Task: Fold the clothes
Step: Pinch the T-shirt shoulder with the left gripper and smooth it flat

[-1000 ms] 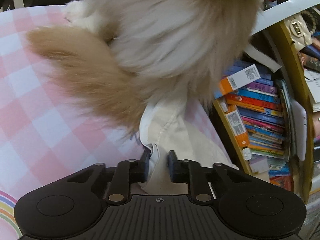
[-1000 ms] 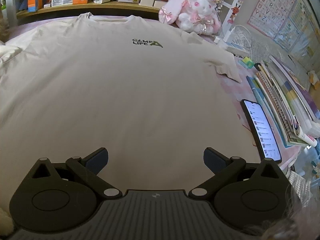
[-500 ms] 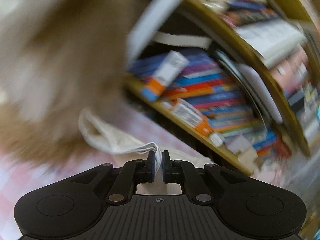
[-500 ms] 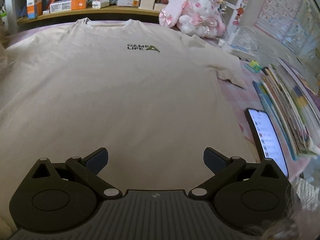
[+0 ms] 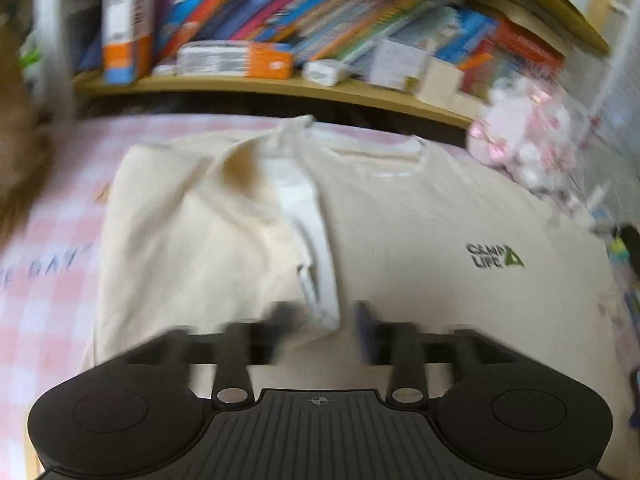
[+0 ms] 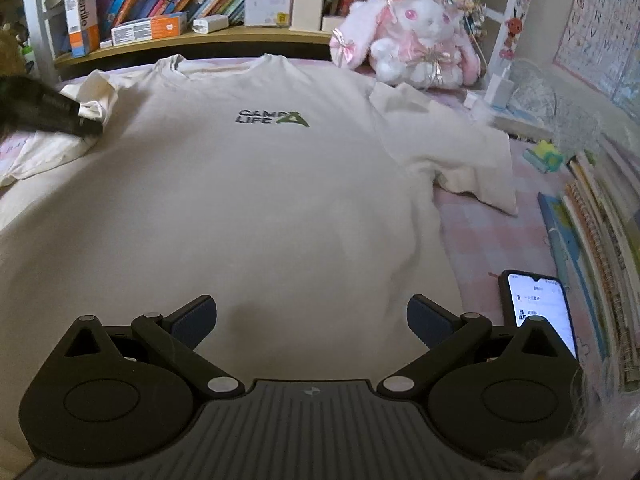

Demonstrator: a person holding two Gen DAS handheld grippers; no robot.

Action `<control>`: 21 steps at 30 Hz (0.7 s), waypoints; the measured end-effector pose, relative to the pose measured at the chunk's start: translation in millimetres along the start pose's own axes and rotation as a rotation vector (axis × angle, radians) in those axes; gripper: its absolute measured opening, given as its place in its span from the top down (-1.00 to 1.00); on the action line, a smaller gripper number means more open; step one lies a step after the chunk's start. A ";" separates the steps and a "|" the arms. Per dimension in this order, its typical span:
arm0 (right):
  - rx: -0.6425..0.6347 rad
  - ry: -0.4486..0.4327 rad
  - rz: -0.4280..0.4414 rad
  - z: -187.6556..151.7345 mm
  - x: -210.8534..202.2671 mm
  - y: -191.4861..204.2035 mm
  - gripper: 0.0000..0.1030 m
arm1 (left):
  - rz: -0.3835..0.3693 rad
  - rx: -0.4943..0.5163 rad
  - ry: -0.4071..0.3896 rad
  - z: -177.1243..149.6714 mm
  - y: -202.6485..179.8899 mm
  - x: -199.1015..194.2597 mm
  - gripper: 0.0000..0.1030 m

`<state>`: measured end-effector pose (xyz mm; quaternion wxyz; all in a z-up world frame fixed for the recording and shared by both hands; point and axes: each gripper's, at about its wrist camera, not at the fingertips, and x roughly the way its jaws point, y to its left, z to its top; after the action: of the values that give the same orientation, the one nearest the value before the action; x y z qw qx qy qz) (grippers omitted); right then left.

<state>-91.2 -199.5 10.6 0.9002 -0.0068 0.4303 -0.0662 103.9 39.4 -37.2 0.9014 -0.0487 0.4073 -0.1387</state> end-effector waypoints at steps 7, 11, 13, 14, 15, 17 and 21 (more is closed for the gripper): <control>0.003 0.024 0.061 -1.4 14.3 -14.1 -0.99 | 0.053 -0.163 -0.137 30.9 24.5 -4.7 -0.36; 0.011 0.025 0.094 -4.2 18.8 -18.6 -1.00 | 0.099 -0.105 -0.129 54.7 6.2 30.2 -0.36; 0.007 0.014 0.101 -5.5 18.9 -19.3 -1.00 | 0.149 -0.032 -0.120 62.2 -11.3 49.1 -0.33; 0.005 0.008 0.103 -6.3 18.7 -19.4 -1.00 | 0.181 0.015 -0.112 64.5 -20.2 58.5 -0.32; 0.004 0.004 0.105 -7.0 18.5 -19.5 -1.00 | 0.215 0.060 -0.105 66.2 -27.8 67.3 -0.30; 0.004 -0.002 0.107 -8.1 17.6 -19.9 -1.00 | 0.285 0.131 -0.089 67.2 -38.2 83.4 -0.10; 0.003 -0.014 0.110 -10.7 15.9 -20.9 -1.00 | 0.304 0.103 -0.094 65.8 -35.3 90.7 0.98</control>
<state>-92.0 -221.8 -7.0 0.9055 0.0180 0.4237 -0.0171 202.7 -22.3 -51.9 0.9313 0.0534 0.3597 -0.0187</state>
